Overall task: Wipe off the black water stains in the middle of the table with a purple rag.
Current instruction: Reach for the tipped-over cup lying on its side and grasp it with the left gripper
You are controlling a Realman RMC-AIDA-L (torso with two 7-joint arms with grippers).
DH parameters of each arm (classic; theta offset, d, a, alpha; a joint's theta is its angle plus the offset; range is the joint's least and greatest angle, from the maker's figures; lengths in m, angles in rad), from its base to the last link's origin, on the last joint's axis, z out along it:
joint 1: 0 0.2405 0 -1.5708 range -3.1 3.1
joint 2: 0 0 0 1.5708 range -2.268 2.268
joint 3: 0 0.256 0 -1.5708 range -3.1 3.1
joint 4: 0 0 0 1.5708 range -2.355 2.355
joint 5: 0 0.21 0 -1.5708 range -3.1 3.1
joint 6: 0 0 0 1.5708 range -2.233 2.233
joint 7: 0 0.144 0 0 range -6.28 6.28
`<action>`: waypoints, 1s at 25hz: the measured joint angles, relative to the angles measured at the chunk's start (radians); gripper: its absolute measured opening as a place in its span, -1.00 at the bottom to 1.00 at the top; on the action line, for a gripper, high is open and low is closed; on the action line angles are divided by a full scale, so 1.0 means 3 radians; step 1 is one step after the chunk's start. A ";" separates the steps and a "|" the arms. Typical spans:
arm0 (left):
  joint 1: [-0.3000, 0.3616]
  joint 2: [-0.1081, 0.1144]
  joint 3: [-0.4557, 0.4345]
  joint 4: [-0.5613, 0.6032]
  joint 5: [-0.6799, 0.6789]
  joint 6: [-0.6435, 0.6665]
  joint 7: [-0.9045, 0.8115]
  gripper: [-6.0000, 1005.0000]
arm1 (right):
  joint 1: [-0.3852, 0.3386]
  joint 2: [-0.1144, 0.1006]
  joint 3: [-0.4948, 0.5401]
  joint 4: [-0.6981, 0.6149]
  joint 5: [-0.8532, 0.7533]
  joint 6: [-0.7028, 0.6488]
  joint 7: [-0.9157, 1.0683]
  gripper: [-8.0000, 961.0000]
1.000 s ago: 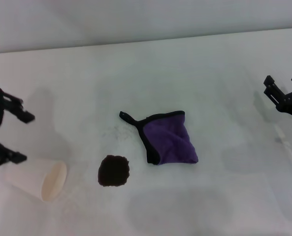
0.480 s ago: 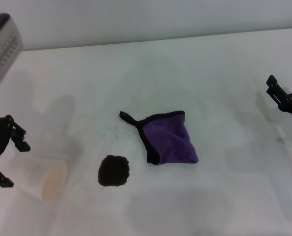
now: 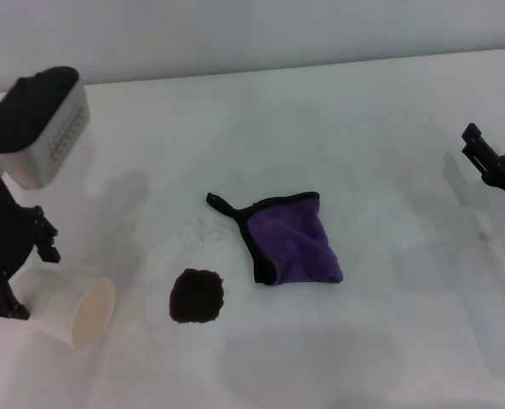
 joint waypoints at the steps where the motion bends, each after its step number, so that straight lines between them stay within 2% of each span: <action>1: 0.0000 0.0000 0.0000 0.0056 0.0020 -0.0028 -0.0026 0.76 | -0.0001 0.0000 0.0000 0.0003 0.0000 0.0000 0.0018 0.72; 15: -0.0034 0.0000 0.0000 0.0464 0.0136 -0.0191 -0.0146 0.76 | -0.0021 0.0000 0.0002 0.0011 -0.0002 0.0000 0.0040 0.72; 25: 0.0033 -0.0004 -0.0006 0.0878 0.0387 -0.0564 -0.0485 0.76 | -0.0032 0.0000 0.0002 0.0016 -0.0006 0.0017 0.0039 0.72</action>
